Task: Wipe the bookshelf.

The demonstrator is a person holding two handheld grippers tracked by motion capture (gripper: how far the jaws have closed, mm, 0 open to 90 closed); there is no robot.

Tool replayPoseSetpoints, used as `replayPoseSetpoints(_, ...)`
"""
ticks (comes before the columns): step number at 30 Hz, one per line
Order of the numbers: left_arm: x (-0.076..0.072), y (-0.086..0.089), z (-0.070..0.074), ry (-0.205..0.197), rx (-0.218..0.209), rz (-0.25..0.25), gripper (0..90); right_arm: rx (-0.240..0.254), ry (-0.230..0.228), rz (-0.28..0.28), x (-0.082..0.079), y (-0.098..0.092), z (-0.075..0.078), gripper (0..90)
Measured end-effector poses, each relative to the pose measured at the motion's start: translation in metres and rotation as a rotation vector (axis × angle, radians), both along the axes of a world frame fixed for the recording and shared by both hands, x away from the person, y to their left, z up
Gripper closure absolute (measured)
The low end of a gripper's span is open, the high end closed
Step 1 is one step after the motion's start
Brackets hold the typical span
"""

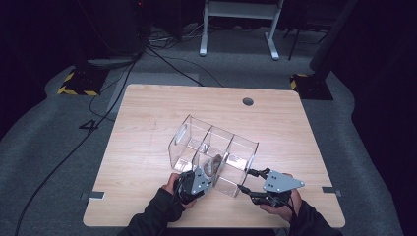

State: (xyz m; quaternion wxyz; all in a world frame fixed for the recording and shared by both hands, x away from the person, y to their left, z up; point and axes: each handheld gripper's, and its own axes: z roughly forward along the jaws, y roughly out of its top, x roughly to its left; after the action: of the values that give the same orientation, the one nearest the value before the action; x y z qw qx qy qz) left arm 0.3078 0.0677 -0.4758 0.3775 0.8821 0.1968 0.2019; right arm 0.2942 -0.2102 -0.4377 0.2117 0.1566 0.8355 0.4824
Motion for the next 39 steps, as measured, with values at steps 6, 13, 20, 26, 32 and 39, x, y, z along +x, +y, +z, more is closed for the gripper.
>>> replayPoseSetpoints(6, 0.01, -0.002, 0.023, -0.032, -0.089, 0.016, 78.0, 0.001, 0.002, -0.001, 0.0, 0.0, 0.0, 44.8)
replayPoseSetpoints(13, 0.021, -0.006, 0.053, -0.089, -0.177, 0.03, 78.0, 0.001, 0.002, 0.0, 0.0, 0.0, 0.0, 44.8)
replayPoseSetpoints(20, 0.034, -0.015, 0.085, -0.155, -0.252, 0.036, 78.0, 0.0, 0.001, -0.001, 0.0, 0.0, 0.0, 44.8)
replayPoseSetpoints(26, 0.034, -0.008, 0.082, -0.159, -0.234, 0.063, 78.0, 0.001, -0.001, 0.001, 0.0, 0.0, 0.0, 44.8)
replayPoseSetpoints(32, 0.024, -0.001, 0.061, -0.142, -0.143, 0.07, 78.0, 0.0, 0.001, 0.0, 0.0, 0.0, 0.0, 44.8)
replayPoseSetpoints(39, 0.007, 0.006, 0.037, -0.106, -0.067, 0.067, 77.8, 0.0, -0.003, -0.001, 0.0, 0.0, 0.0, 44.7)
